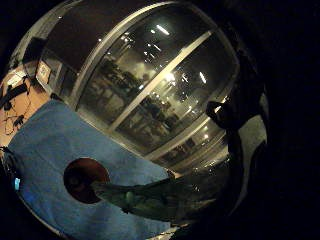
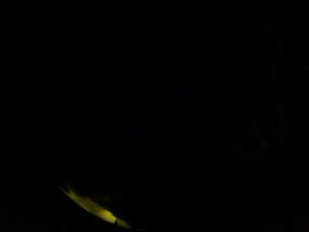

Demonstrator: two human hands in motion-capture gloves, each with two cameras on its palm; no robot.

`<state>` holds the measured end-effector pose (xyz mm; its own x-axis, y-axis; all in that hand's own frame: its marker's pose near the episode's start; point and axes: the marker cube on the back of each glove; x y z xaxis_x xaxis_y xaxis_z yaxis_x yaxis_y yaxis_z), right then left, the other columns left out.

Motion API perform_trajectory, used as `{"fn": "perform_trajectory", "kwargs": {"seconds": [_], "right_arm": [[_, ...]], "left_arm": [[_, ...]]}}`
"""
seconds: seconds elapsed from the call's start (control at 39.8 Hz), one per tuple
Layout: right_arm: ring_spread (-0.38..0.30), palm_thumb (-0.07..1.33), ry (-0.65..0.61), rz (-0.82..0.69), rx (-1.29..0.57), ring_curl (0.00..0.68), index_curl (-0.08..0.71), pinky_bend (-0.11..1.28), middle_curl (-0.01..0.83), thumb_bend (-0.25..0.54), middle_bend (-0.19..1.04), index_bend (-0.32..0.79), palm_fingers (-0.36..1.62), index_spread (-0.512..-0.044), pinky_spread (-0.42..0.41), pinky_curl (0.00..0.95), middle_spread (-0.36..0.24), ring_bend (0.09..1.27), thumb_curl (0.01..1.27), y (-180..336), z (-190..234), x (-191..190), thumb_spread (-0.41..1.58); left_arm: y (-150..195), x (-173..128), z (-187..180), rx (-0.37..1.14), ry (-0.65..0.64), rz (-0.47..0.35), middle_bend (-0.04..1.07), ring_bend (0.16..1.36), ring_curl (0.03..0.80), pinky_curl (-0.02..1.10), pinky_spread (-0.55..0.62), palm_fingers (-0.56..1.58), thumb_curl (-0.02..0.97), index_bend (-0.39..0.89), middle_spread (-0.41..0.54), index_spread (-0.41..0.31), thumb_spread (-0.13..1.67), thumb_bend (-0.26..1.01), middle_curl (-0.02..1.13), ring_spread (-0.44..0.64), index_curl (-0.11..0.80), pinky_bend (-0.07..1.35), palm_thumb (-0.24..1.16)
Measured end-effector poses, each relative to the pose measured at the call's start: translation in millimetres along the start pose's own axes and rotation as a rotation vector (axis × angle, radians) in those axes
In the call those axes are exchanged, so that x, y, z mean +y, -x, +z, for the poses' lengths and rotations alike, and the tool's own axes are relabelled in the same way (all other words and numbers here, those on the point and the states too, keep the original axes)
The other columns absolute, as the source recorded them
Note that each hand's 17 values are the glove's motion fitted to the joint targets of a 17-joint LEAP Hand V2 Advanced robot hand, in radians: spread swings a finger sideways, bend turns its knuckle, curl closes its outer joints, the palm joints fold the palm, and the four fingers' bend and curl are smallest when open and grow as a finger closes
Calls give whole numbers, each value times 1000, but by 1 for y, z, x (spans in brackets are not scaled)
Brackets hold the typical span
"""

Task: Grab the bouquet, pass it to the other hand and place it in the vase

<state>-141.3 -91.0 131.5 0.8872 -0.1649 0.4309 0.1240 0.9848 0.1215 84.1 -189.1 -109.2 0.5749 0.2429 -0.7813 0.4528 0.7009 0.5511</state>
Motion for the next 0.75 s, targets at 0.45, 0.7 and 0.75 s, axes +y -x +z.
{"fn": "perform_trajectory", "kwargs": {"seconds": [0.45,0.7,0.75], "right_arm": [[67,461,58,29,-163,288,259,528,345,-19,194,151,113,-287,243,325,27,403,328,-36,3,22,1121],[64,466,135,128,-219,284,271,502,341,-20,188,153,131,-282,241,326,26,383,320,-59,6,39,1139],[63,469,150,152,-222,283,274,504,338,-19,184,154,137,-283,240,327,26,377,320,-61,8,41,1142]], "left_arm": [[171,136,-100,-213,615,-363,337,664,435,410,145,-263,609,19,71,75,762,-48,504,112,284,485,554],[207,160,-128,-201,620,-395,208,630,325,321,384,-169,525,35,301,177,879,-54,357,348,169,441,489],[216,157,-126,-209,610,-405,202,635,322,318,406,-162,508,37,321,181,891,-54,354,370,155,439,466]]}}
